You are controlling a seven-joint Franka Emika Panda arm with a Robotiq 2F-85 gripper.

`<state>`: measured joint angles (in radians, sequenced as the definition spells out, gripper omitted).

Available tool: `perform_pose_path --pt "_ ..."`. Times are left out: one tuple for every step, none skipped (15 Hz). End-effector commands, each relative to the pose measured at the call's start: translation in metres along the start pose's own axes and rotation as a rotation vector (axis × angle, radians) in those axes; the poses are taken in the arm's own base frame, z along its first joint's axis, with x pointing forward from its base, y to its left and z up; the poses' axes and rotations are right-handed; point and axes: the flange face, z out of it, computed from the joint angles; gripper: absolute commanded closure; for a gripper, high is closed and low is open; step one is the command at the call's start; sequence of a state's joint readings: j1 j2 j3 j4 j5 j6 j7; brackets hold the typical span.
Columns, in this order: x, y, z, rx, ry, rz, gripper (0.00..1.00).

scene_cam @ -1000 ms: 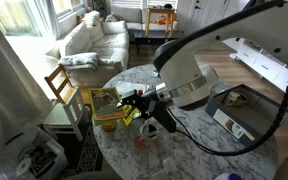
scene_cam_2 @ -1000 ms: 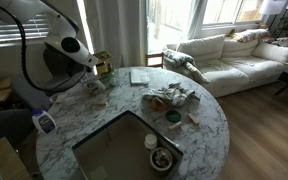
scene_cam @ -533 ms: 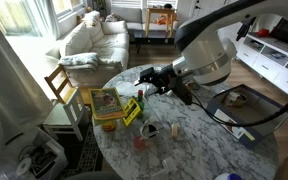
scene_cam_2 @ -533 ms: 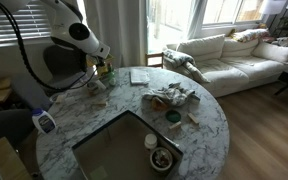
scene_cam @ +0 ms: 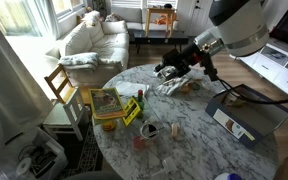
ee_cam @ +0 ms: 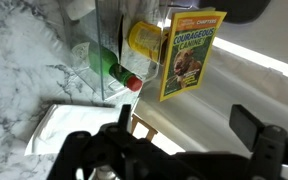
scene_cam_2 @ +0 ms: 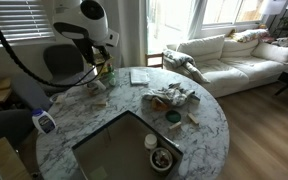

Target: Remove the yellow book from the crisper drawer and put it on top of the yellow and brown bottle

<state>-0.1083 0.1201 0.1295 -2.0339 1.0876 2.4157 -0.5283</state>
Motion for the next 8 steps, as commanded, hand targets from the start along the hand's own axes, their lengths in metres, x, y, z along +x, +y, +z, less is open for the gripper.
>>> perform_pose_path --pt "-0.005 -0.003 -0.031 0.004 -0.059 -0.022 0.0" --pt "-0.004 -0.003 -0.038 0.013 -0.059 -0.025 0.0" --pt "0.004 -0.002 -0.026 0.017 -0.033 -0.021 0.0" --pt "0.006 -0.003 -0.032 0.019 -0.028 -0.023 0.0" --pt "0.007 -0.003 -0.033 0.019 -0.026 -0.024 0.0" --pt "0.006 -0.003 -0.032 0.019 -0.028 -0.024 0.0" --pt "0.006 -0.004 -0.029 0.02 -0.032 -0.025 0.0" --pt "0.005 -0.004 -0.028 0.02 -0.034 -0.025 0.0"
